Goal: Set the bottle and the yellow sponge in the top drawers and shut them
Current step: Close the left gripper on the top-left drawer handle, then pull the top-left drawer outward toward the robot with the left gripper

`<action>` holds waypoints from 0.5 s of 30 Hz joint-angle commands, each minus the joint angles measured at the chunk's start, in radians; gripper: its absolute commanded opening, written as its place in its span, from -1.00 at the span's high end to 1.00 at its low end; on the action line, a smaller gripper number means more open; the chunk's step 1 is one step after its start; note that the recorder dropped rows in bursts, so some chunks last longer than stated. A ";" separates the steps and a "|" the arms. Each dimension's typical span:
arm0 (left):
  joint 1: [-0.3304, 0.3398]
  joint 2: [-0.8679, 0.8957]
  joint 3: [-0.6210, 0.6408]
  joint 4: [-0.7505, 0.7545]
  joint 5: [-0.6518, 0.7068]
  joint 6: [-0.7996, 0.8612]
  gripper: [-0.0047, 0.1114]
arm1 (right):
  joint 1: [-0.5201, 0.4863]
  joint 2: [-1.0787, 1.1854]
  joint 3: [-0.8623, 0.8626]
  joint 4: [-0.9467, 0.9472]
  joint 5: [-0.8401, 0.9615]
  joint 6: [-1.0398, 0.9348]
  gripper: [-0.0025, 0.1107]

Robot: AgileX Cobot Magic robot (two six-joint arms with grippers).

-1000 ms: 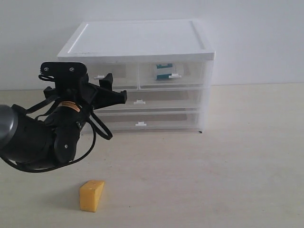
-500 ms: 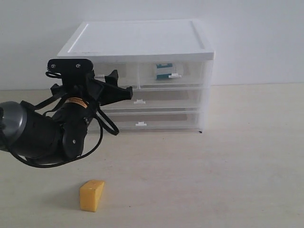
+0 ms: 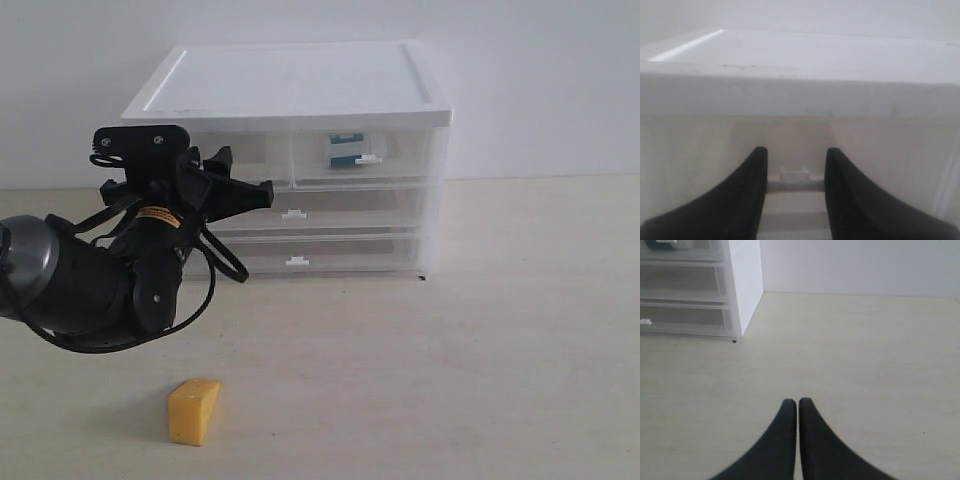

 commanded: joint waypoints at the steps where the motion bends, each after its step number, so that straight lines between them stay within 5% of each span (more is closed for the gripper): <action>1: -0.011 0.019 0.009 0.032 0.031 -0.008 0.85 | 0.002 -0.006 -0.001 0.001 -0.008 -0.001 0.96; 15: -0.038 -0.120 0.175 0.019 -0.006 -0.010 0.85 | 0.002 -0.006 -0.001 0.001 -0.008 -0.001 0.96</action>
